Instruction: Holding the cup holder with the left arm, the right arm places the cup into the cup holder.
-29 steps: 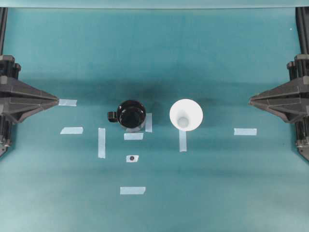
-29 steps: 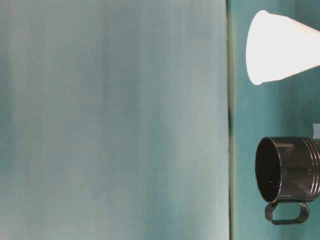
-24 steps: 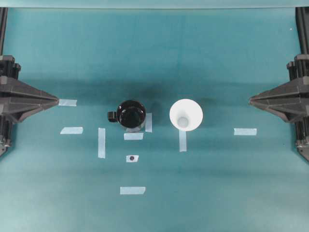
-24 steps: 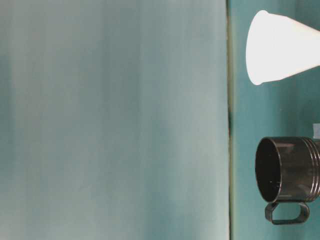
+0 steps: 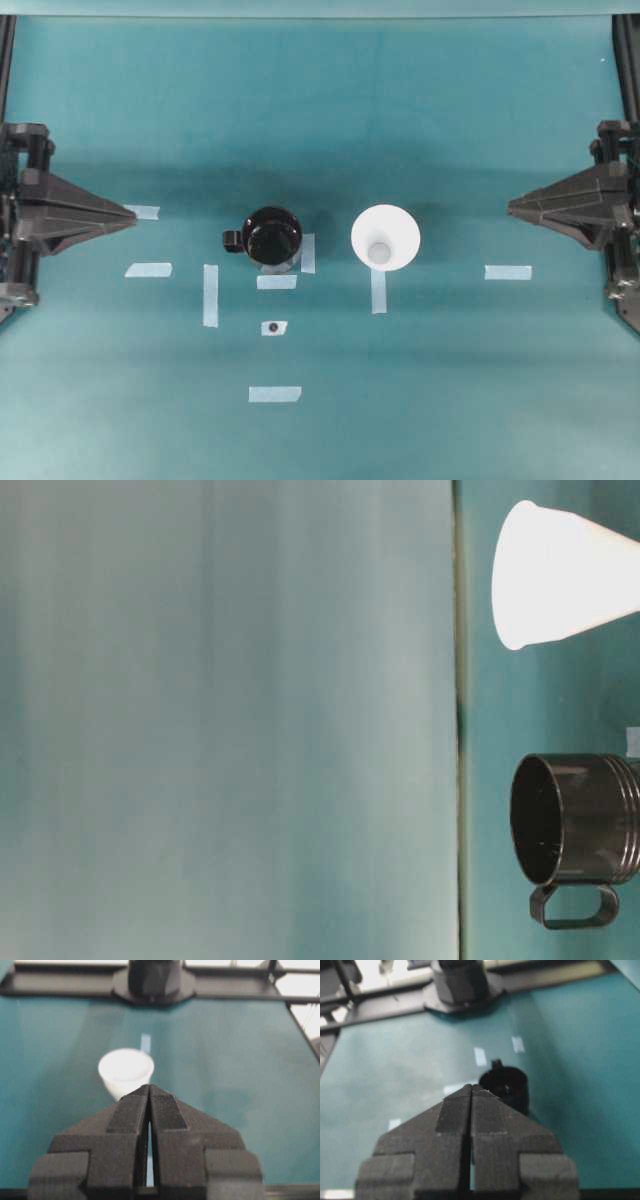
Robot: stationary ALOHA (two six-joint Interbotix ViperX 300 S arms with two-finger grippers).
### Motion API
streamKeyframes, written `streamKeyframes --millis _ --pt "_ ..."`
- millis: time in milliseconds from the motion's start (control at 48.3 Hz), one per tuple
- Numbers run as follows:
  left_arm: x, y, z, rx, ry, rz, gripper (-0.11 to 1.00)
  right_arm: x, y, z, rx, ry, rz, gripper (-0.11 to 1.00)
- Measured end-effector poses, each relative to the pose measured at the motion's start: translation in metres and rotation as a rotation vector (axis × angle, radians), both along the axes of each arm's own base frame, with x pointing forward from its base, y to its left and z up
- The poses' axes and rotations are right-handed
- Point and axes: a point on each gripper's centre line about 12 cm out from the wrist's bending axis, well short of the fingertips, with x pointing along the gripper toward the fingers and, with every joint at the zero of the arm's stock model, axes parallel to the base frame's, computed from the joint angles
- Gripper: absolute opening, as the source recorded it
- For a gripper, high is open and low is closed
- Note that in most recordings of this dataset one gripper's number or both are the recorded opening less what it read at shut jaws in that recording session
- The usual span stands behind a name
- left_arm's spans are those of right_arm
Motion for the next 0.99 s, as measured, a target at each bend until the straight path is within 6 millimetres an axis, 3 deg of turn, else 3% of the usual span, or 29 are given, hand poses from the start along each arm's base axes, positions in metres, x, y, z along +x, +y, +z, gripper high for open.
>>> streamKeyframes --millis 393,641,993 --pt "0.017 0.010 -0.012 -0.010 0.199 0.044 0.03 0.013 -0.016 0.004 0.027 0.214 -0.064 0.00" --pt "0.033 0.013 -0.013 -0.015 0.280 0.055 0.03 0.038 -0.026 -0.003 0.052 0.377 -0.082 0.00" --pt "0.074 0.018 -0.036 -0.005 0.490 0.056 0.03 0.075 -0.033 -0.019 0.068 0.593 -0.073 0.00"
